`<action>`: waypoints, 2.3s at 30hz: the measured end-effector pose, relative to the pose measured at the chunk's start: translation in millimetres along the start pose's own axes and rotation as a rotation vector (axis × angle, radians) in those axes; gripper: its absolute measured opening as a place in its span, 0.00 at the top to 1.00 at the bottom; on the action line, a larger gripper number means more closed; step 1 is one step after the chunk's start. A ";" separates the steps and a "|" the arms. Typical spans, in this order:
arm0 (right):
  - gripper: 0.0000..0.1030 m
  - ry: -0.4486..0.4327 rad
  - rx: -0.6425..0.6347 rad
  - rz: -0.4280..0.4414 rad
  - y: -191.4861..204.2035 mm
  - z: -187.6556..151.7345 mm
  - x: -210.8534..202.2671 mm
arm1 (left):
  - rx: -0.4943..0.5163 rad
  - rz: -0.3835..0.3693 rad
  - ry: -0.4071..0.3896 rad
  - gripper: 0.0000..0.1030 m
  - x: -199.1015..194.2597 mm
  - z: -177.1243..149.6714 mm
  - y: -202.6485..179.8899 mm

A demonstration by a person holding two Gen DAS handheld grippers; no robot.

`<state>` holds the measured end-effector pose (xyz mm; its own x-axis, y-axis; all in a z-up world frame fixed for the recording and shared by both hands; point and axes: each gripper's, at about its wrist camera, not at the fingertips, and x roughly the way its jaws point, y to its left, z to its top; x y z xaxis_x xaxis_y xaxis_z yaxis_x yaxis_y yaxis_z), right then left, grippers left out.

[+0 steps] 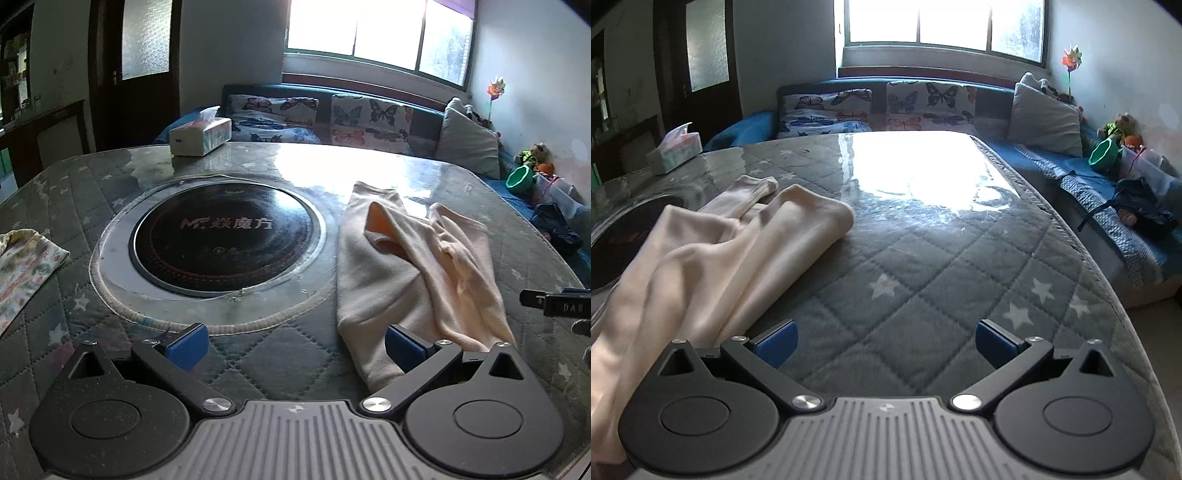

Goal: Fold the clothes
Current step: 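Approach the cream sweatshirt with both grippers open, hovering over it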

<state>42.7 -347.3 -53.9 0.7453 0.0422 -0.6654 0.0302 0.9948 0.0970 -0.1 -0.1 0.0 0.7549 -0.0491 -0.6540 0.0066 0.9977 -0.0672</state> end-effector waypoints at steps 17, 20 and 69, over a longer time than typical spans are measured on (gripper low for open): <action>0.00 -0.055 -0.015 -0.026 43.5 -37.7 -71.7 | -0.001 -0.041 0.005 0.00 -18.1 -5.2 -17.9; 0.00 -0.053 -0.016 -0.018 50.3 -42.6 -78.6 | -0.002 -0.046 0.002 0.00 -22.2 -8.4 -17.9; 0.00 -0.056 -0.044 0.077 88.1 -68.2 -109.3 | 0.079 -0.082 0.051 0.00 -40.3 -38.9 -38.8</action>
<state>-81.5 -257.9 -23.1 0.7802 0.1143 -0.6150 -0.0566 0.9920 0.1125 -56.3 -38.6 -0.4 0.7153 -0.1310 -0.6864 0.1203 0.9907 -0.0637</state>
